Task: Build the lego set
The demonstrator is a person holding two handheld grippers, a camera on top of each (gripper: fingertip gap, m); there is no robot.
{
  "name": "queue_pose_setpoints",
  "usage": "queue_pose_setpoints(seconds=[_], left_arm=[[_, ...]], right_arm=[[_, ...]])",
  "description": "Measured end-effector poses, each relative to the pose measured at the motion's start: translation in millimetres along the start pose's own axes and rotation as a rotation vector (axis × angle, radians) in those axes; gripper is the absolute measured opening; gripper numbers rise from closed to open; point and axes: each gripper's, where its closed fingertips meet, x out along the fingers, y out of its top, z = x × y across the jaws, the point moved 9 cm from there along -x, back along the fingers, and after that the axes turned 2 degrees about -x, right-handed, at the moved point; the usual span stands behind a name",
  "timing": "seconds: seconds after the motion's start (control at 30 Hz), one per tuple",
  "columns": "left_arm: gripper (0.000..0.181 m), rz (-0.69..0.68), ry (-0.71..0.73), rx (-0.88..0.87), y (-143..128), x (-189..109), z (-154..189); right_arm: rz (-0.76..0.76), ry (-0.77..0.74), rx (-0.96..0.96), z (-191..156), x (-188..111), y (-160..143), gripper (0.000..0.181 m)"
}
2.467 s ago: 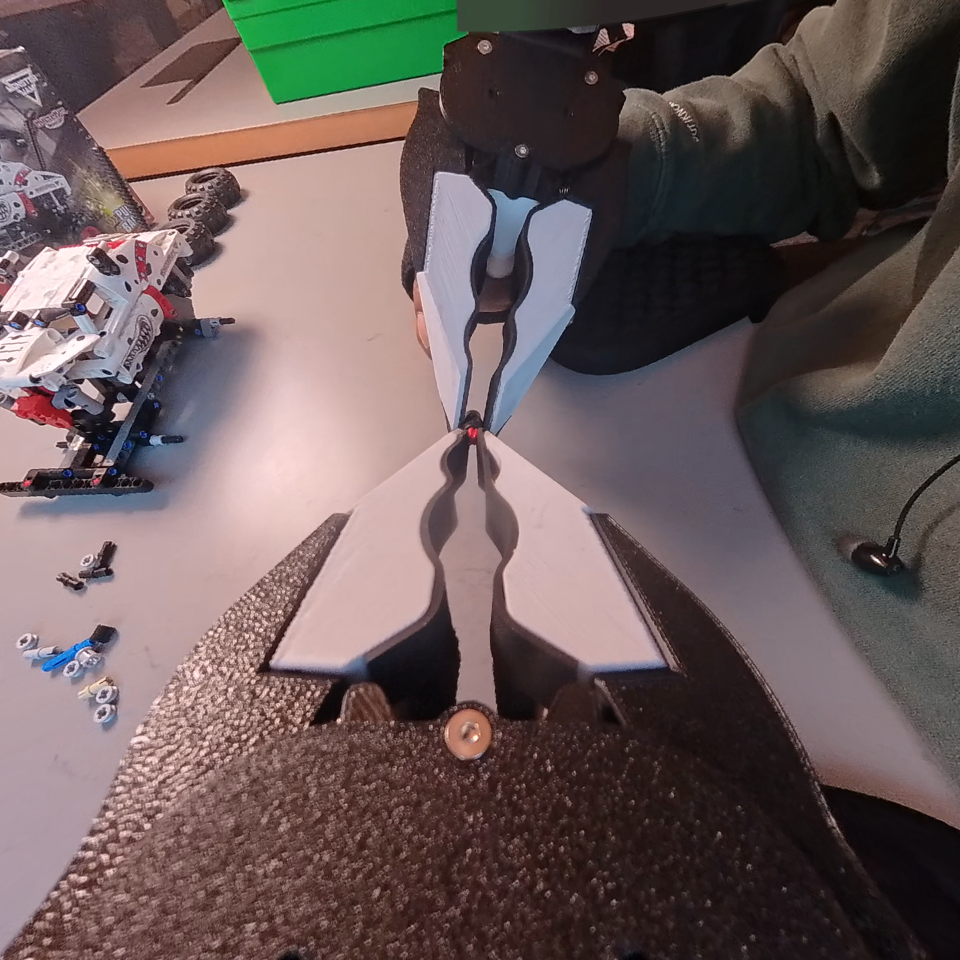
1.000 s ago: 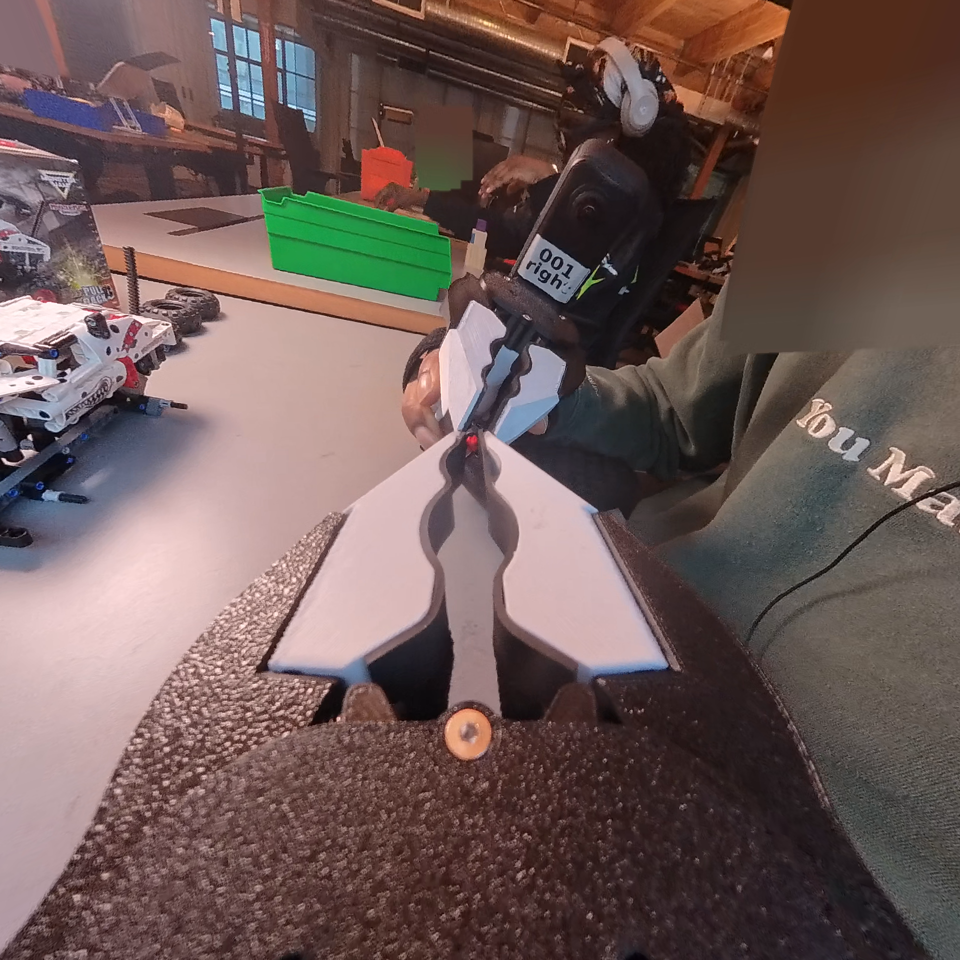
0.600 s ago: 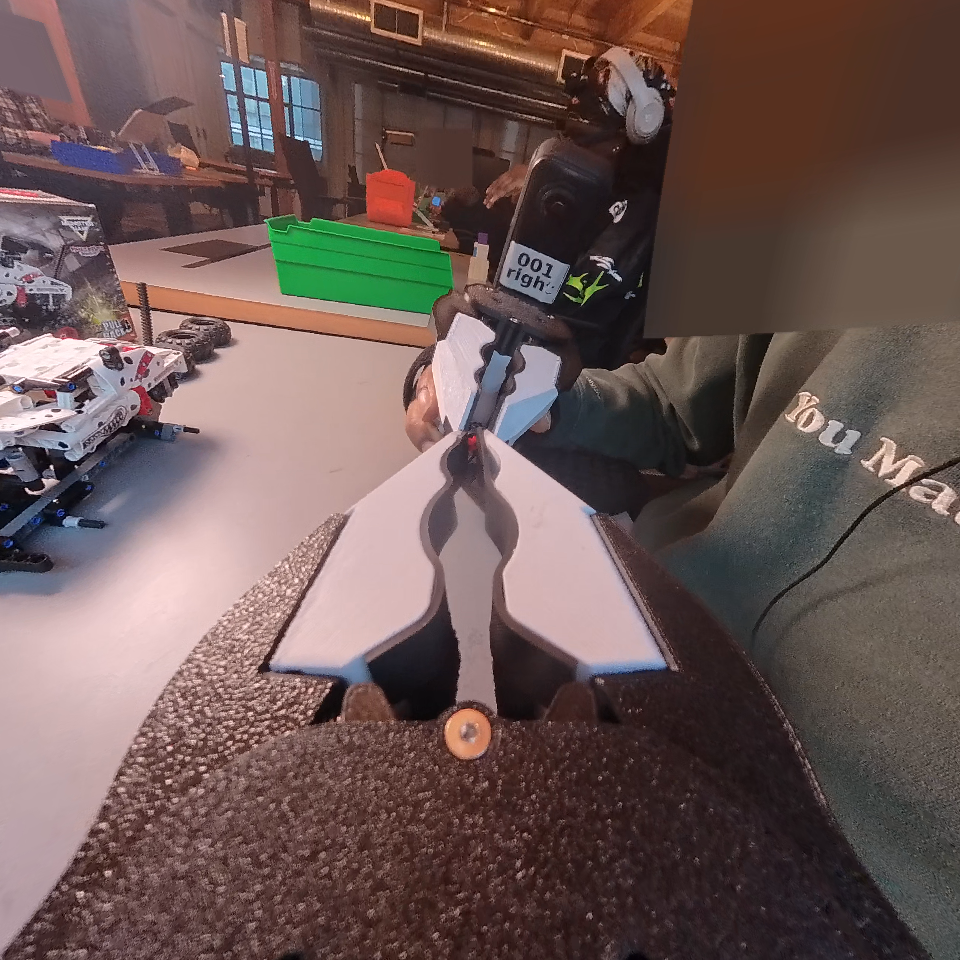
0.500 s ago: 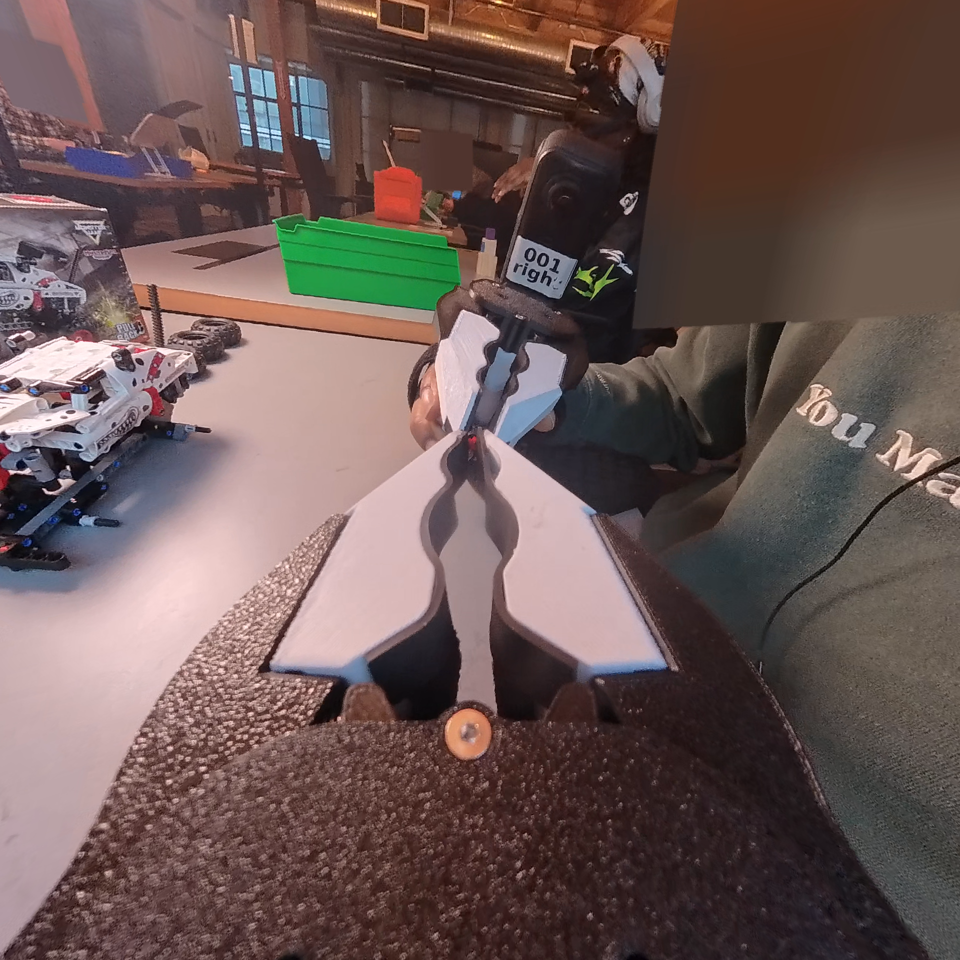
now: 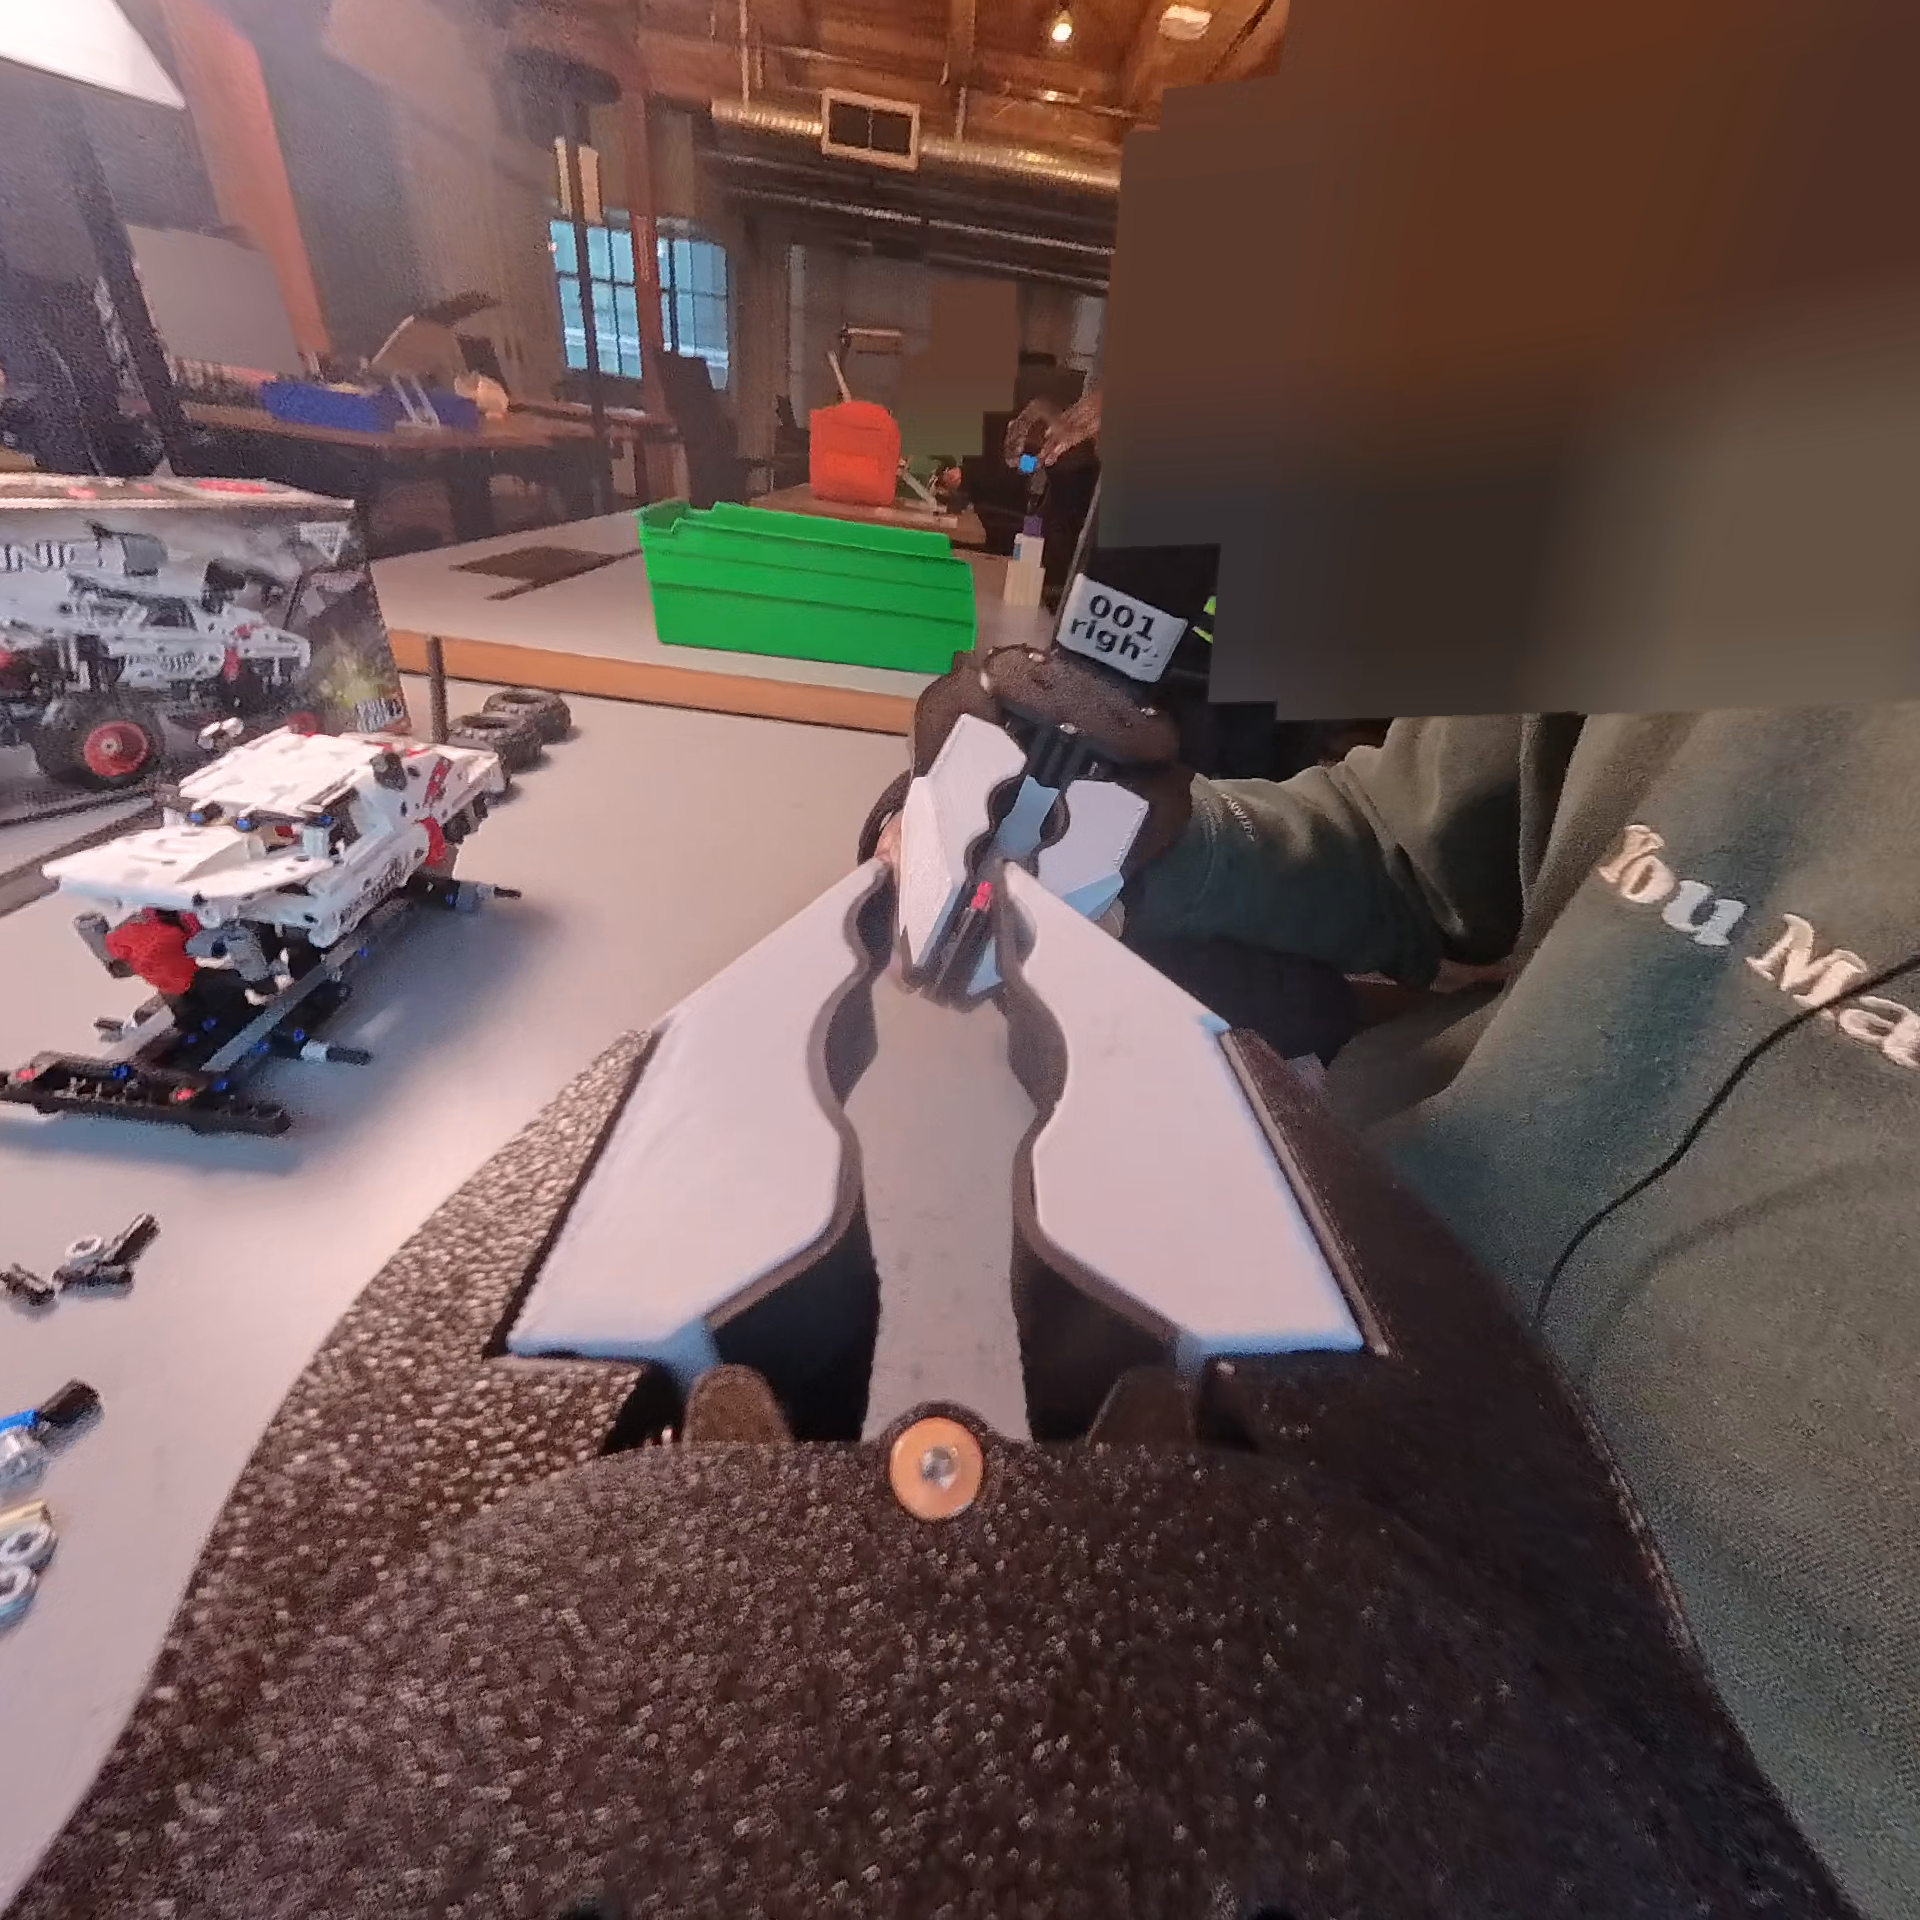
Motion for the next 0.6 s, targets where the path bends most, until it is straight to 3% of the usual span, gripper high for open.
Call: queue_pose_setpoints(seconds=[0.13,0.3,0.43,0.6], left_arm=[[0.023,-0.113,0.061,0.040,-11.3,12.0,1.0],[0.001,-0.159,0.045,0.075,-16.2,18.7,5.8],[0.000,-0.134,-0.006,0.070,-13.7,17.9,9.7],[0.000,-0.024,-0.072,0.011,-9.8,13.8,10.8]], right_arm=[[-0.065,-0.024,-0.010,-0.4,5.6,-4.0,0.006],[-0.048,-0.015,-0.001,-2.1,3.3,0.8,0.006],[0.008,0.030,0.037,-3.3,-1.6,4.1,0.006],[0.188,0.094,0.163,-0.3,-9.5,14.6,0.006]])
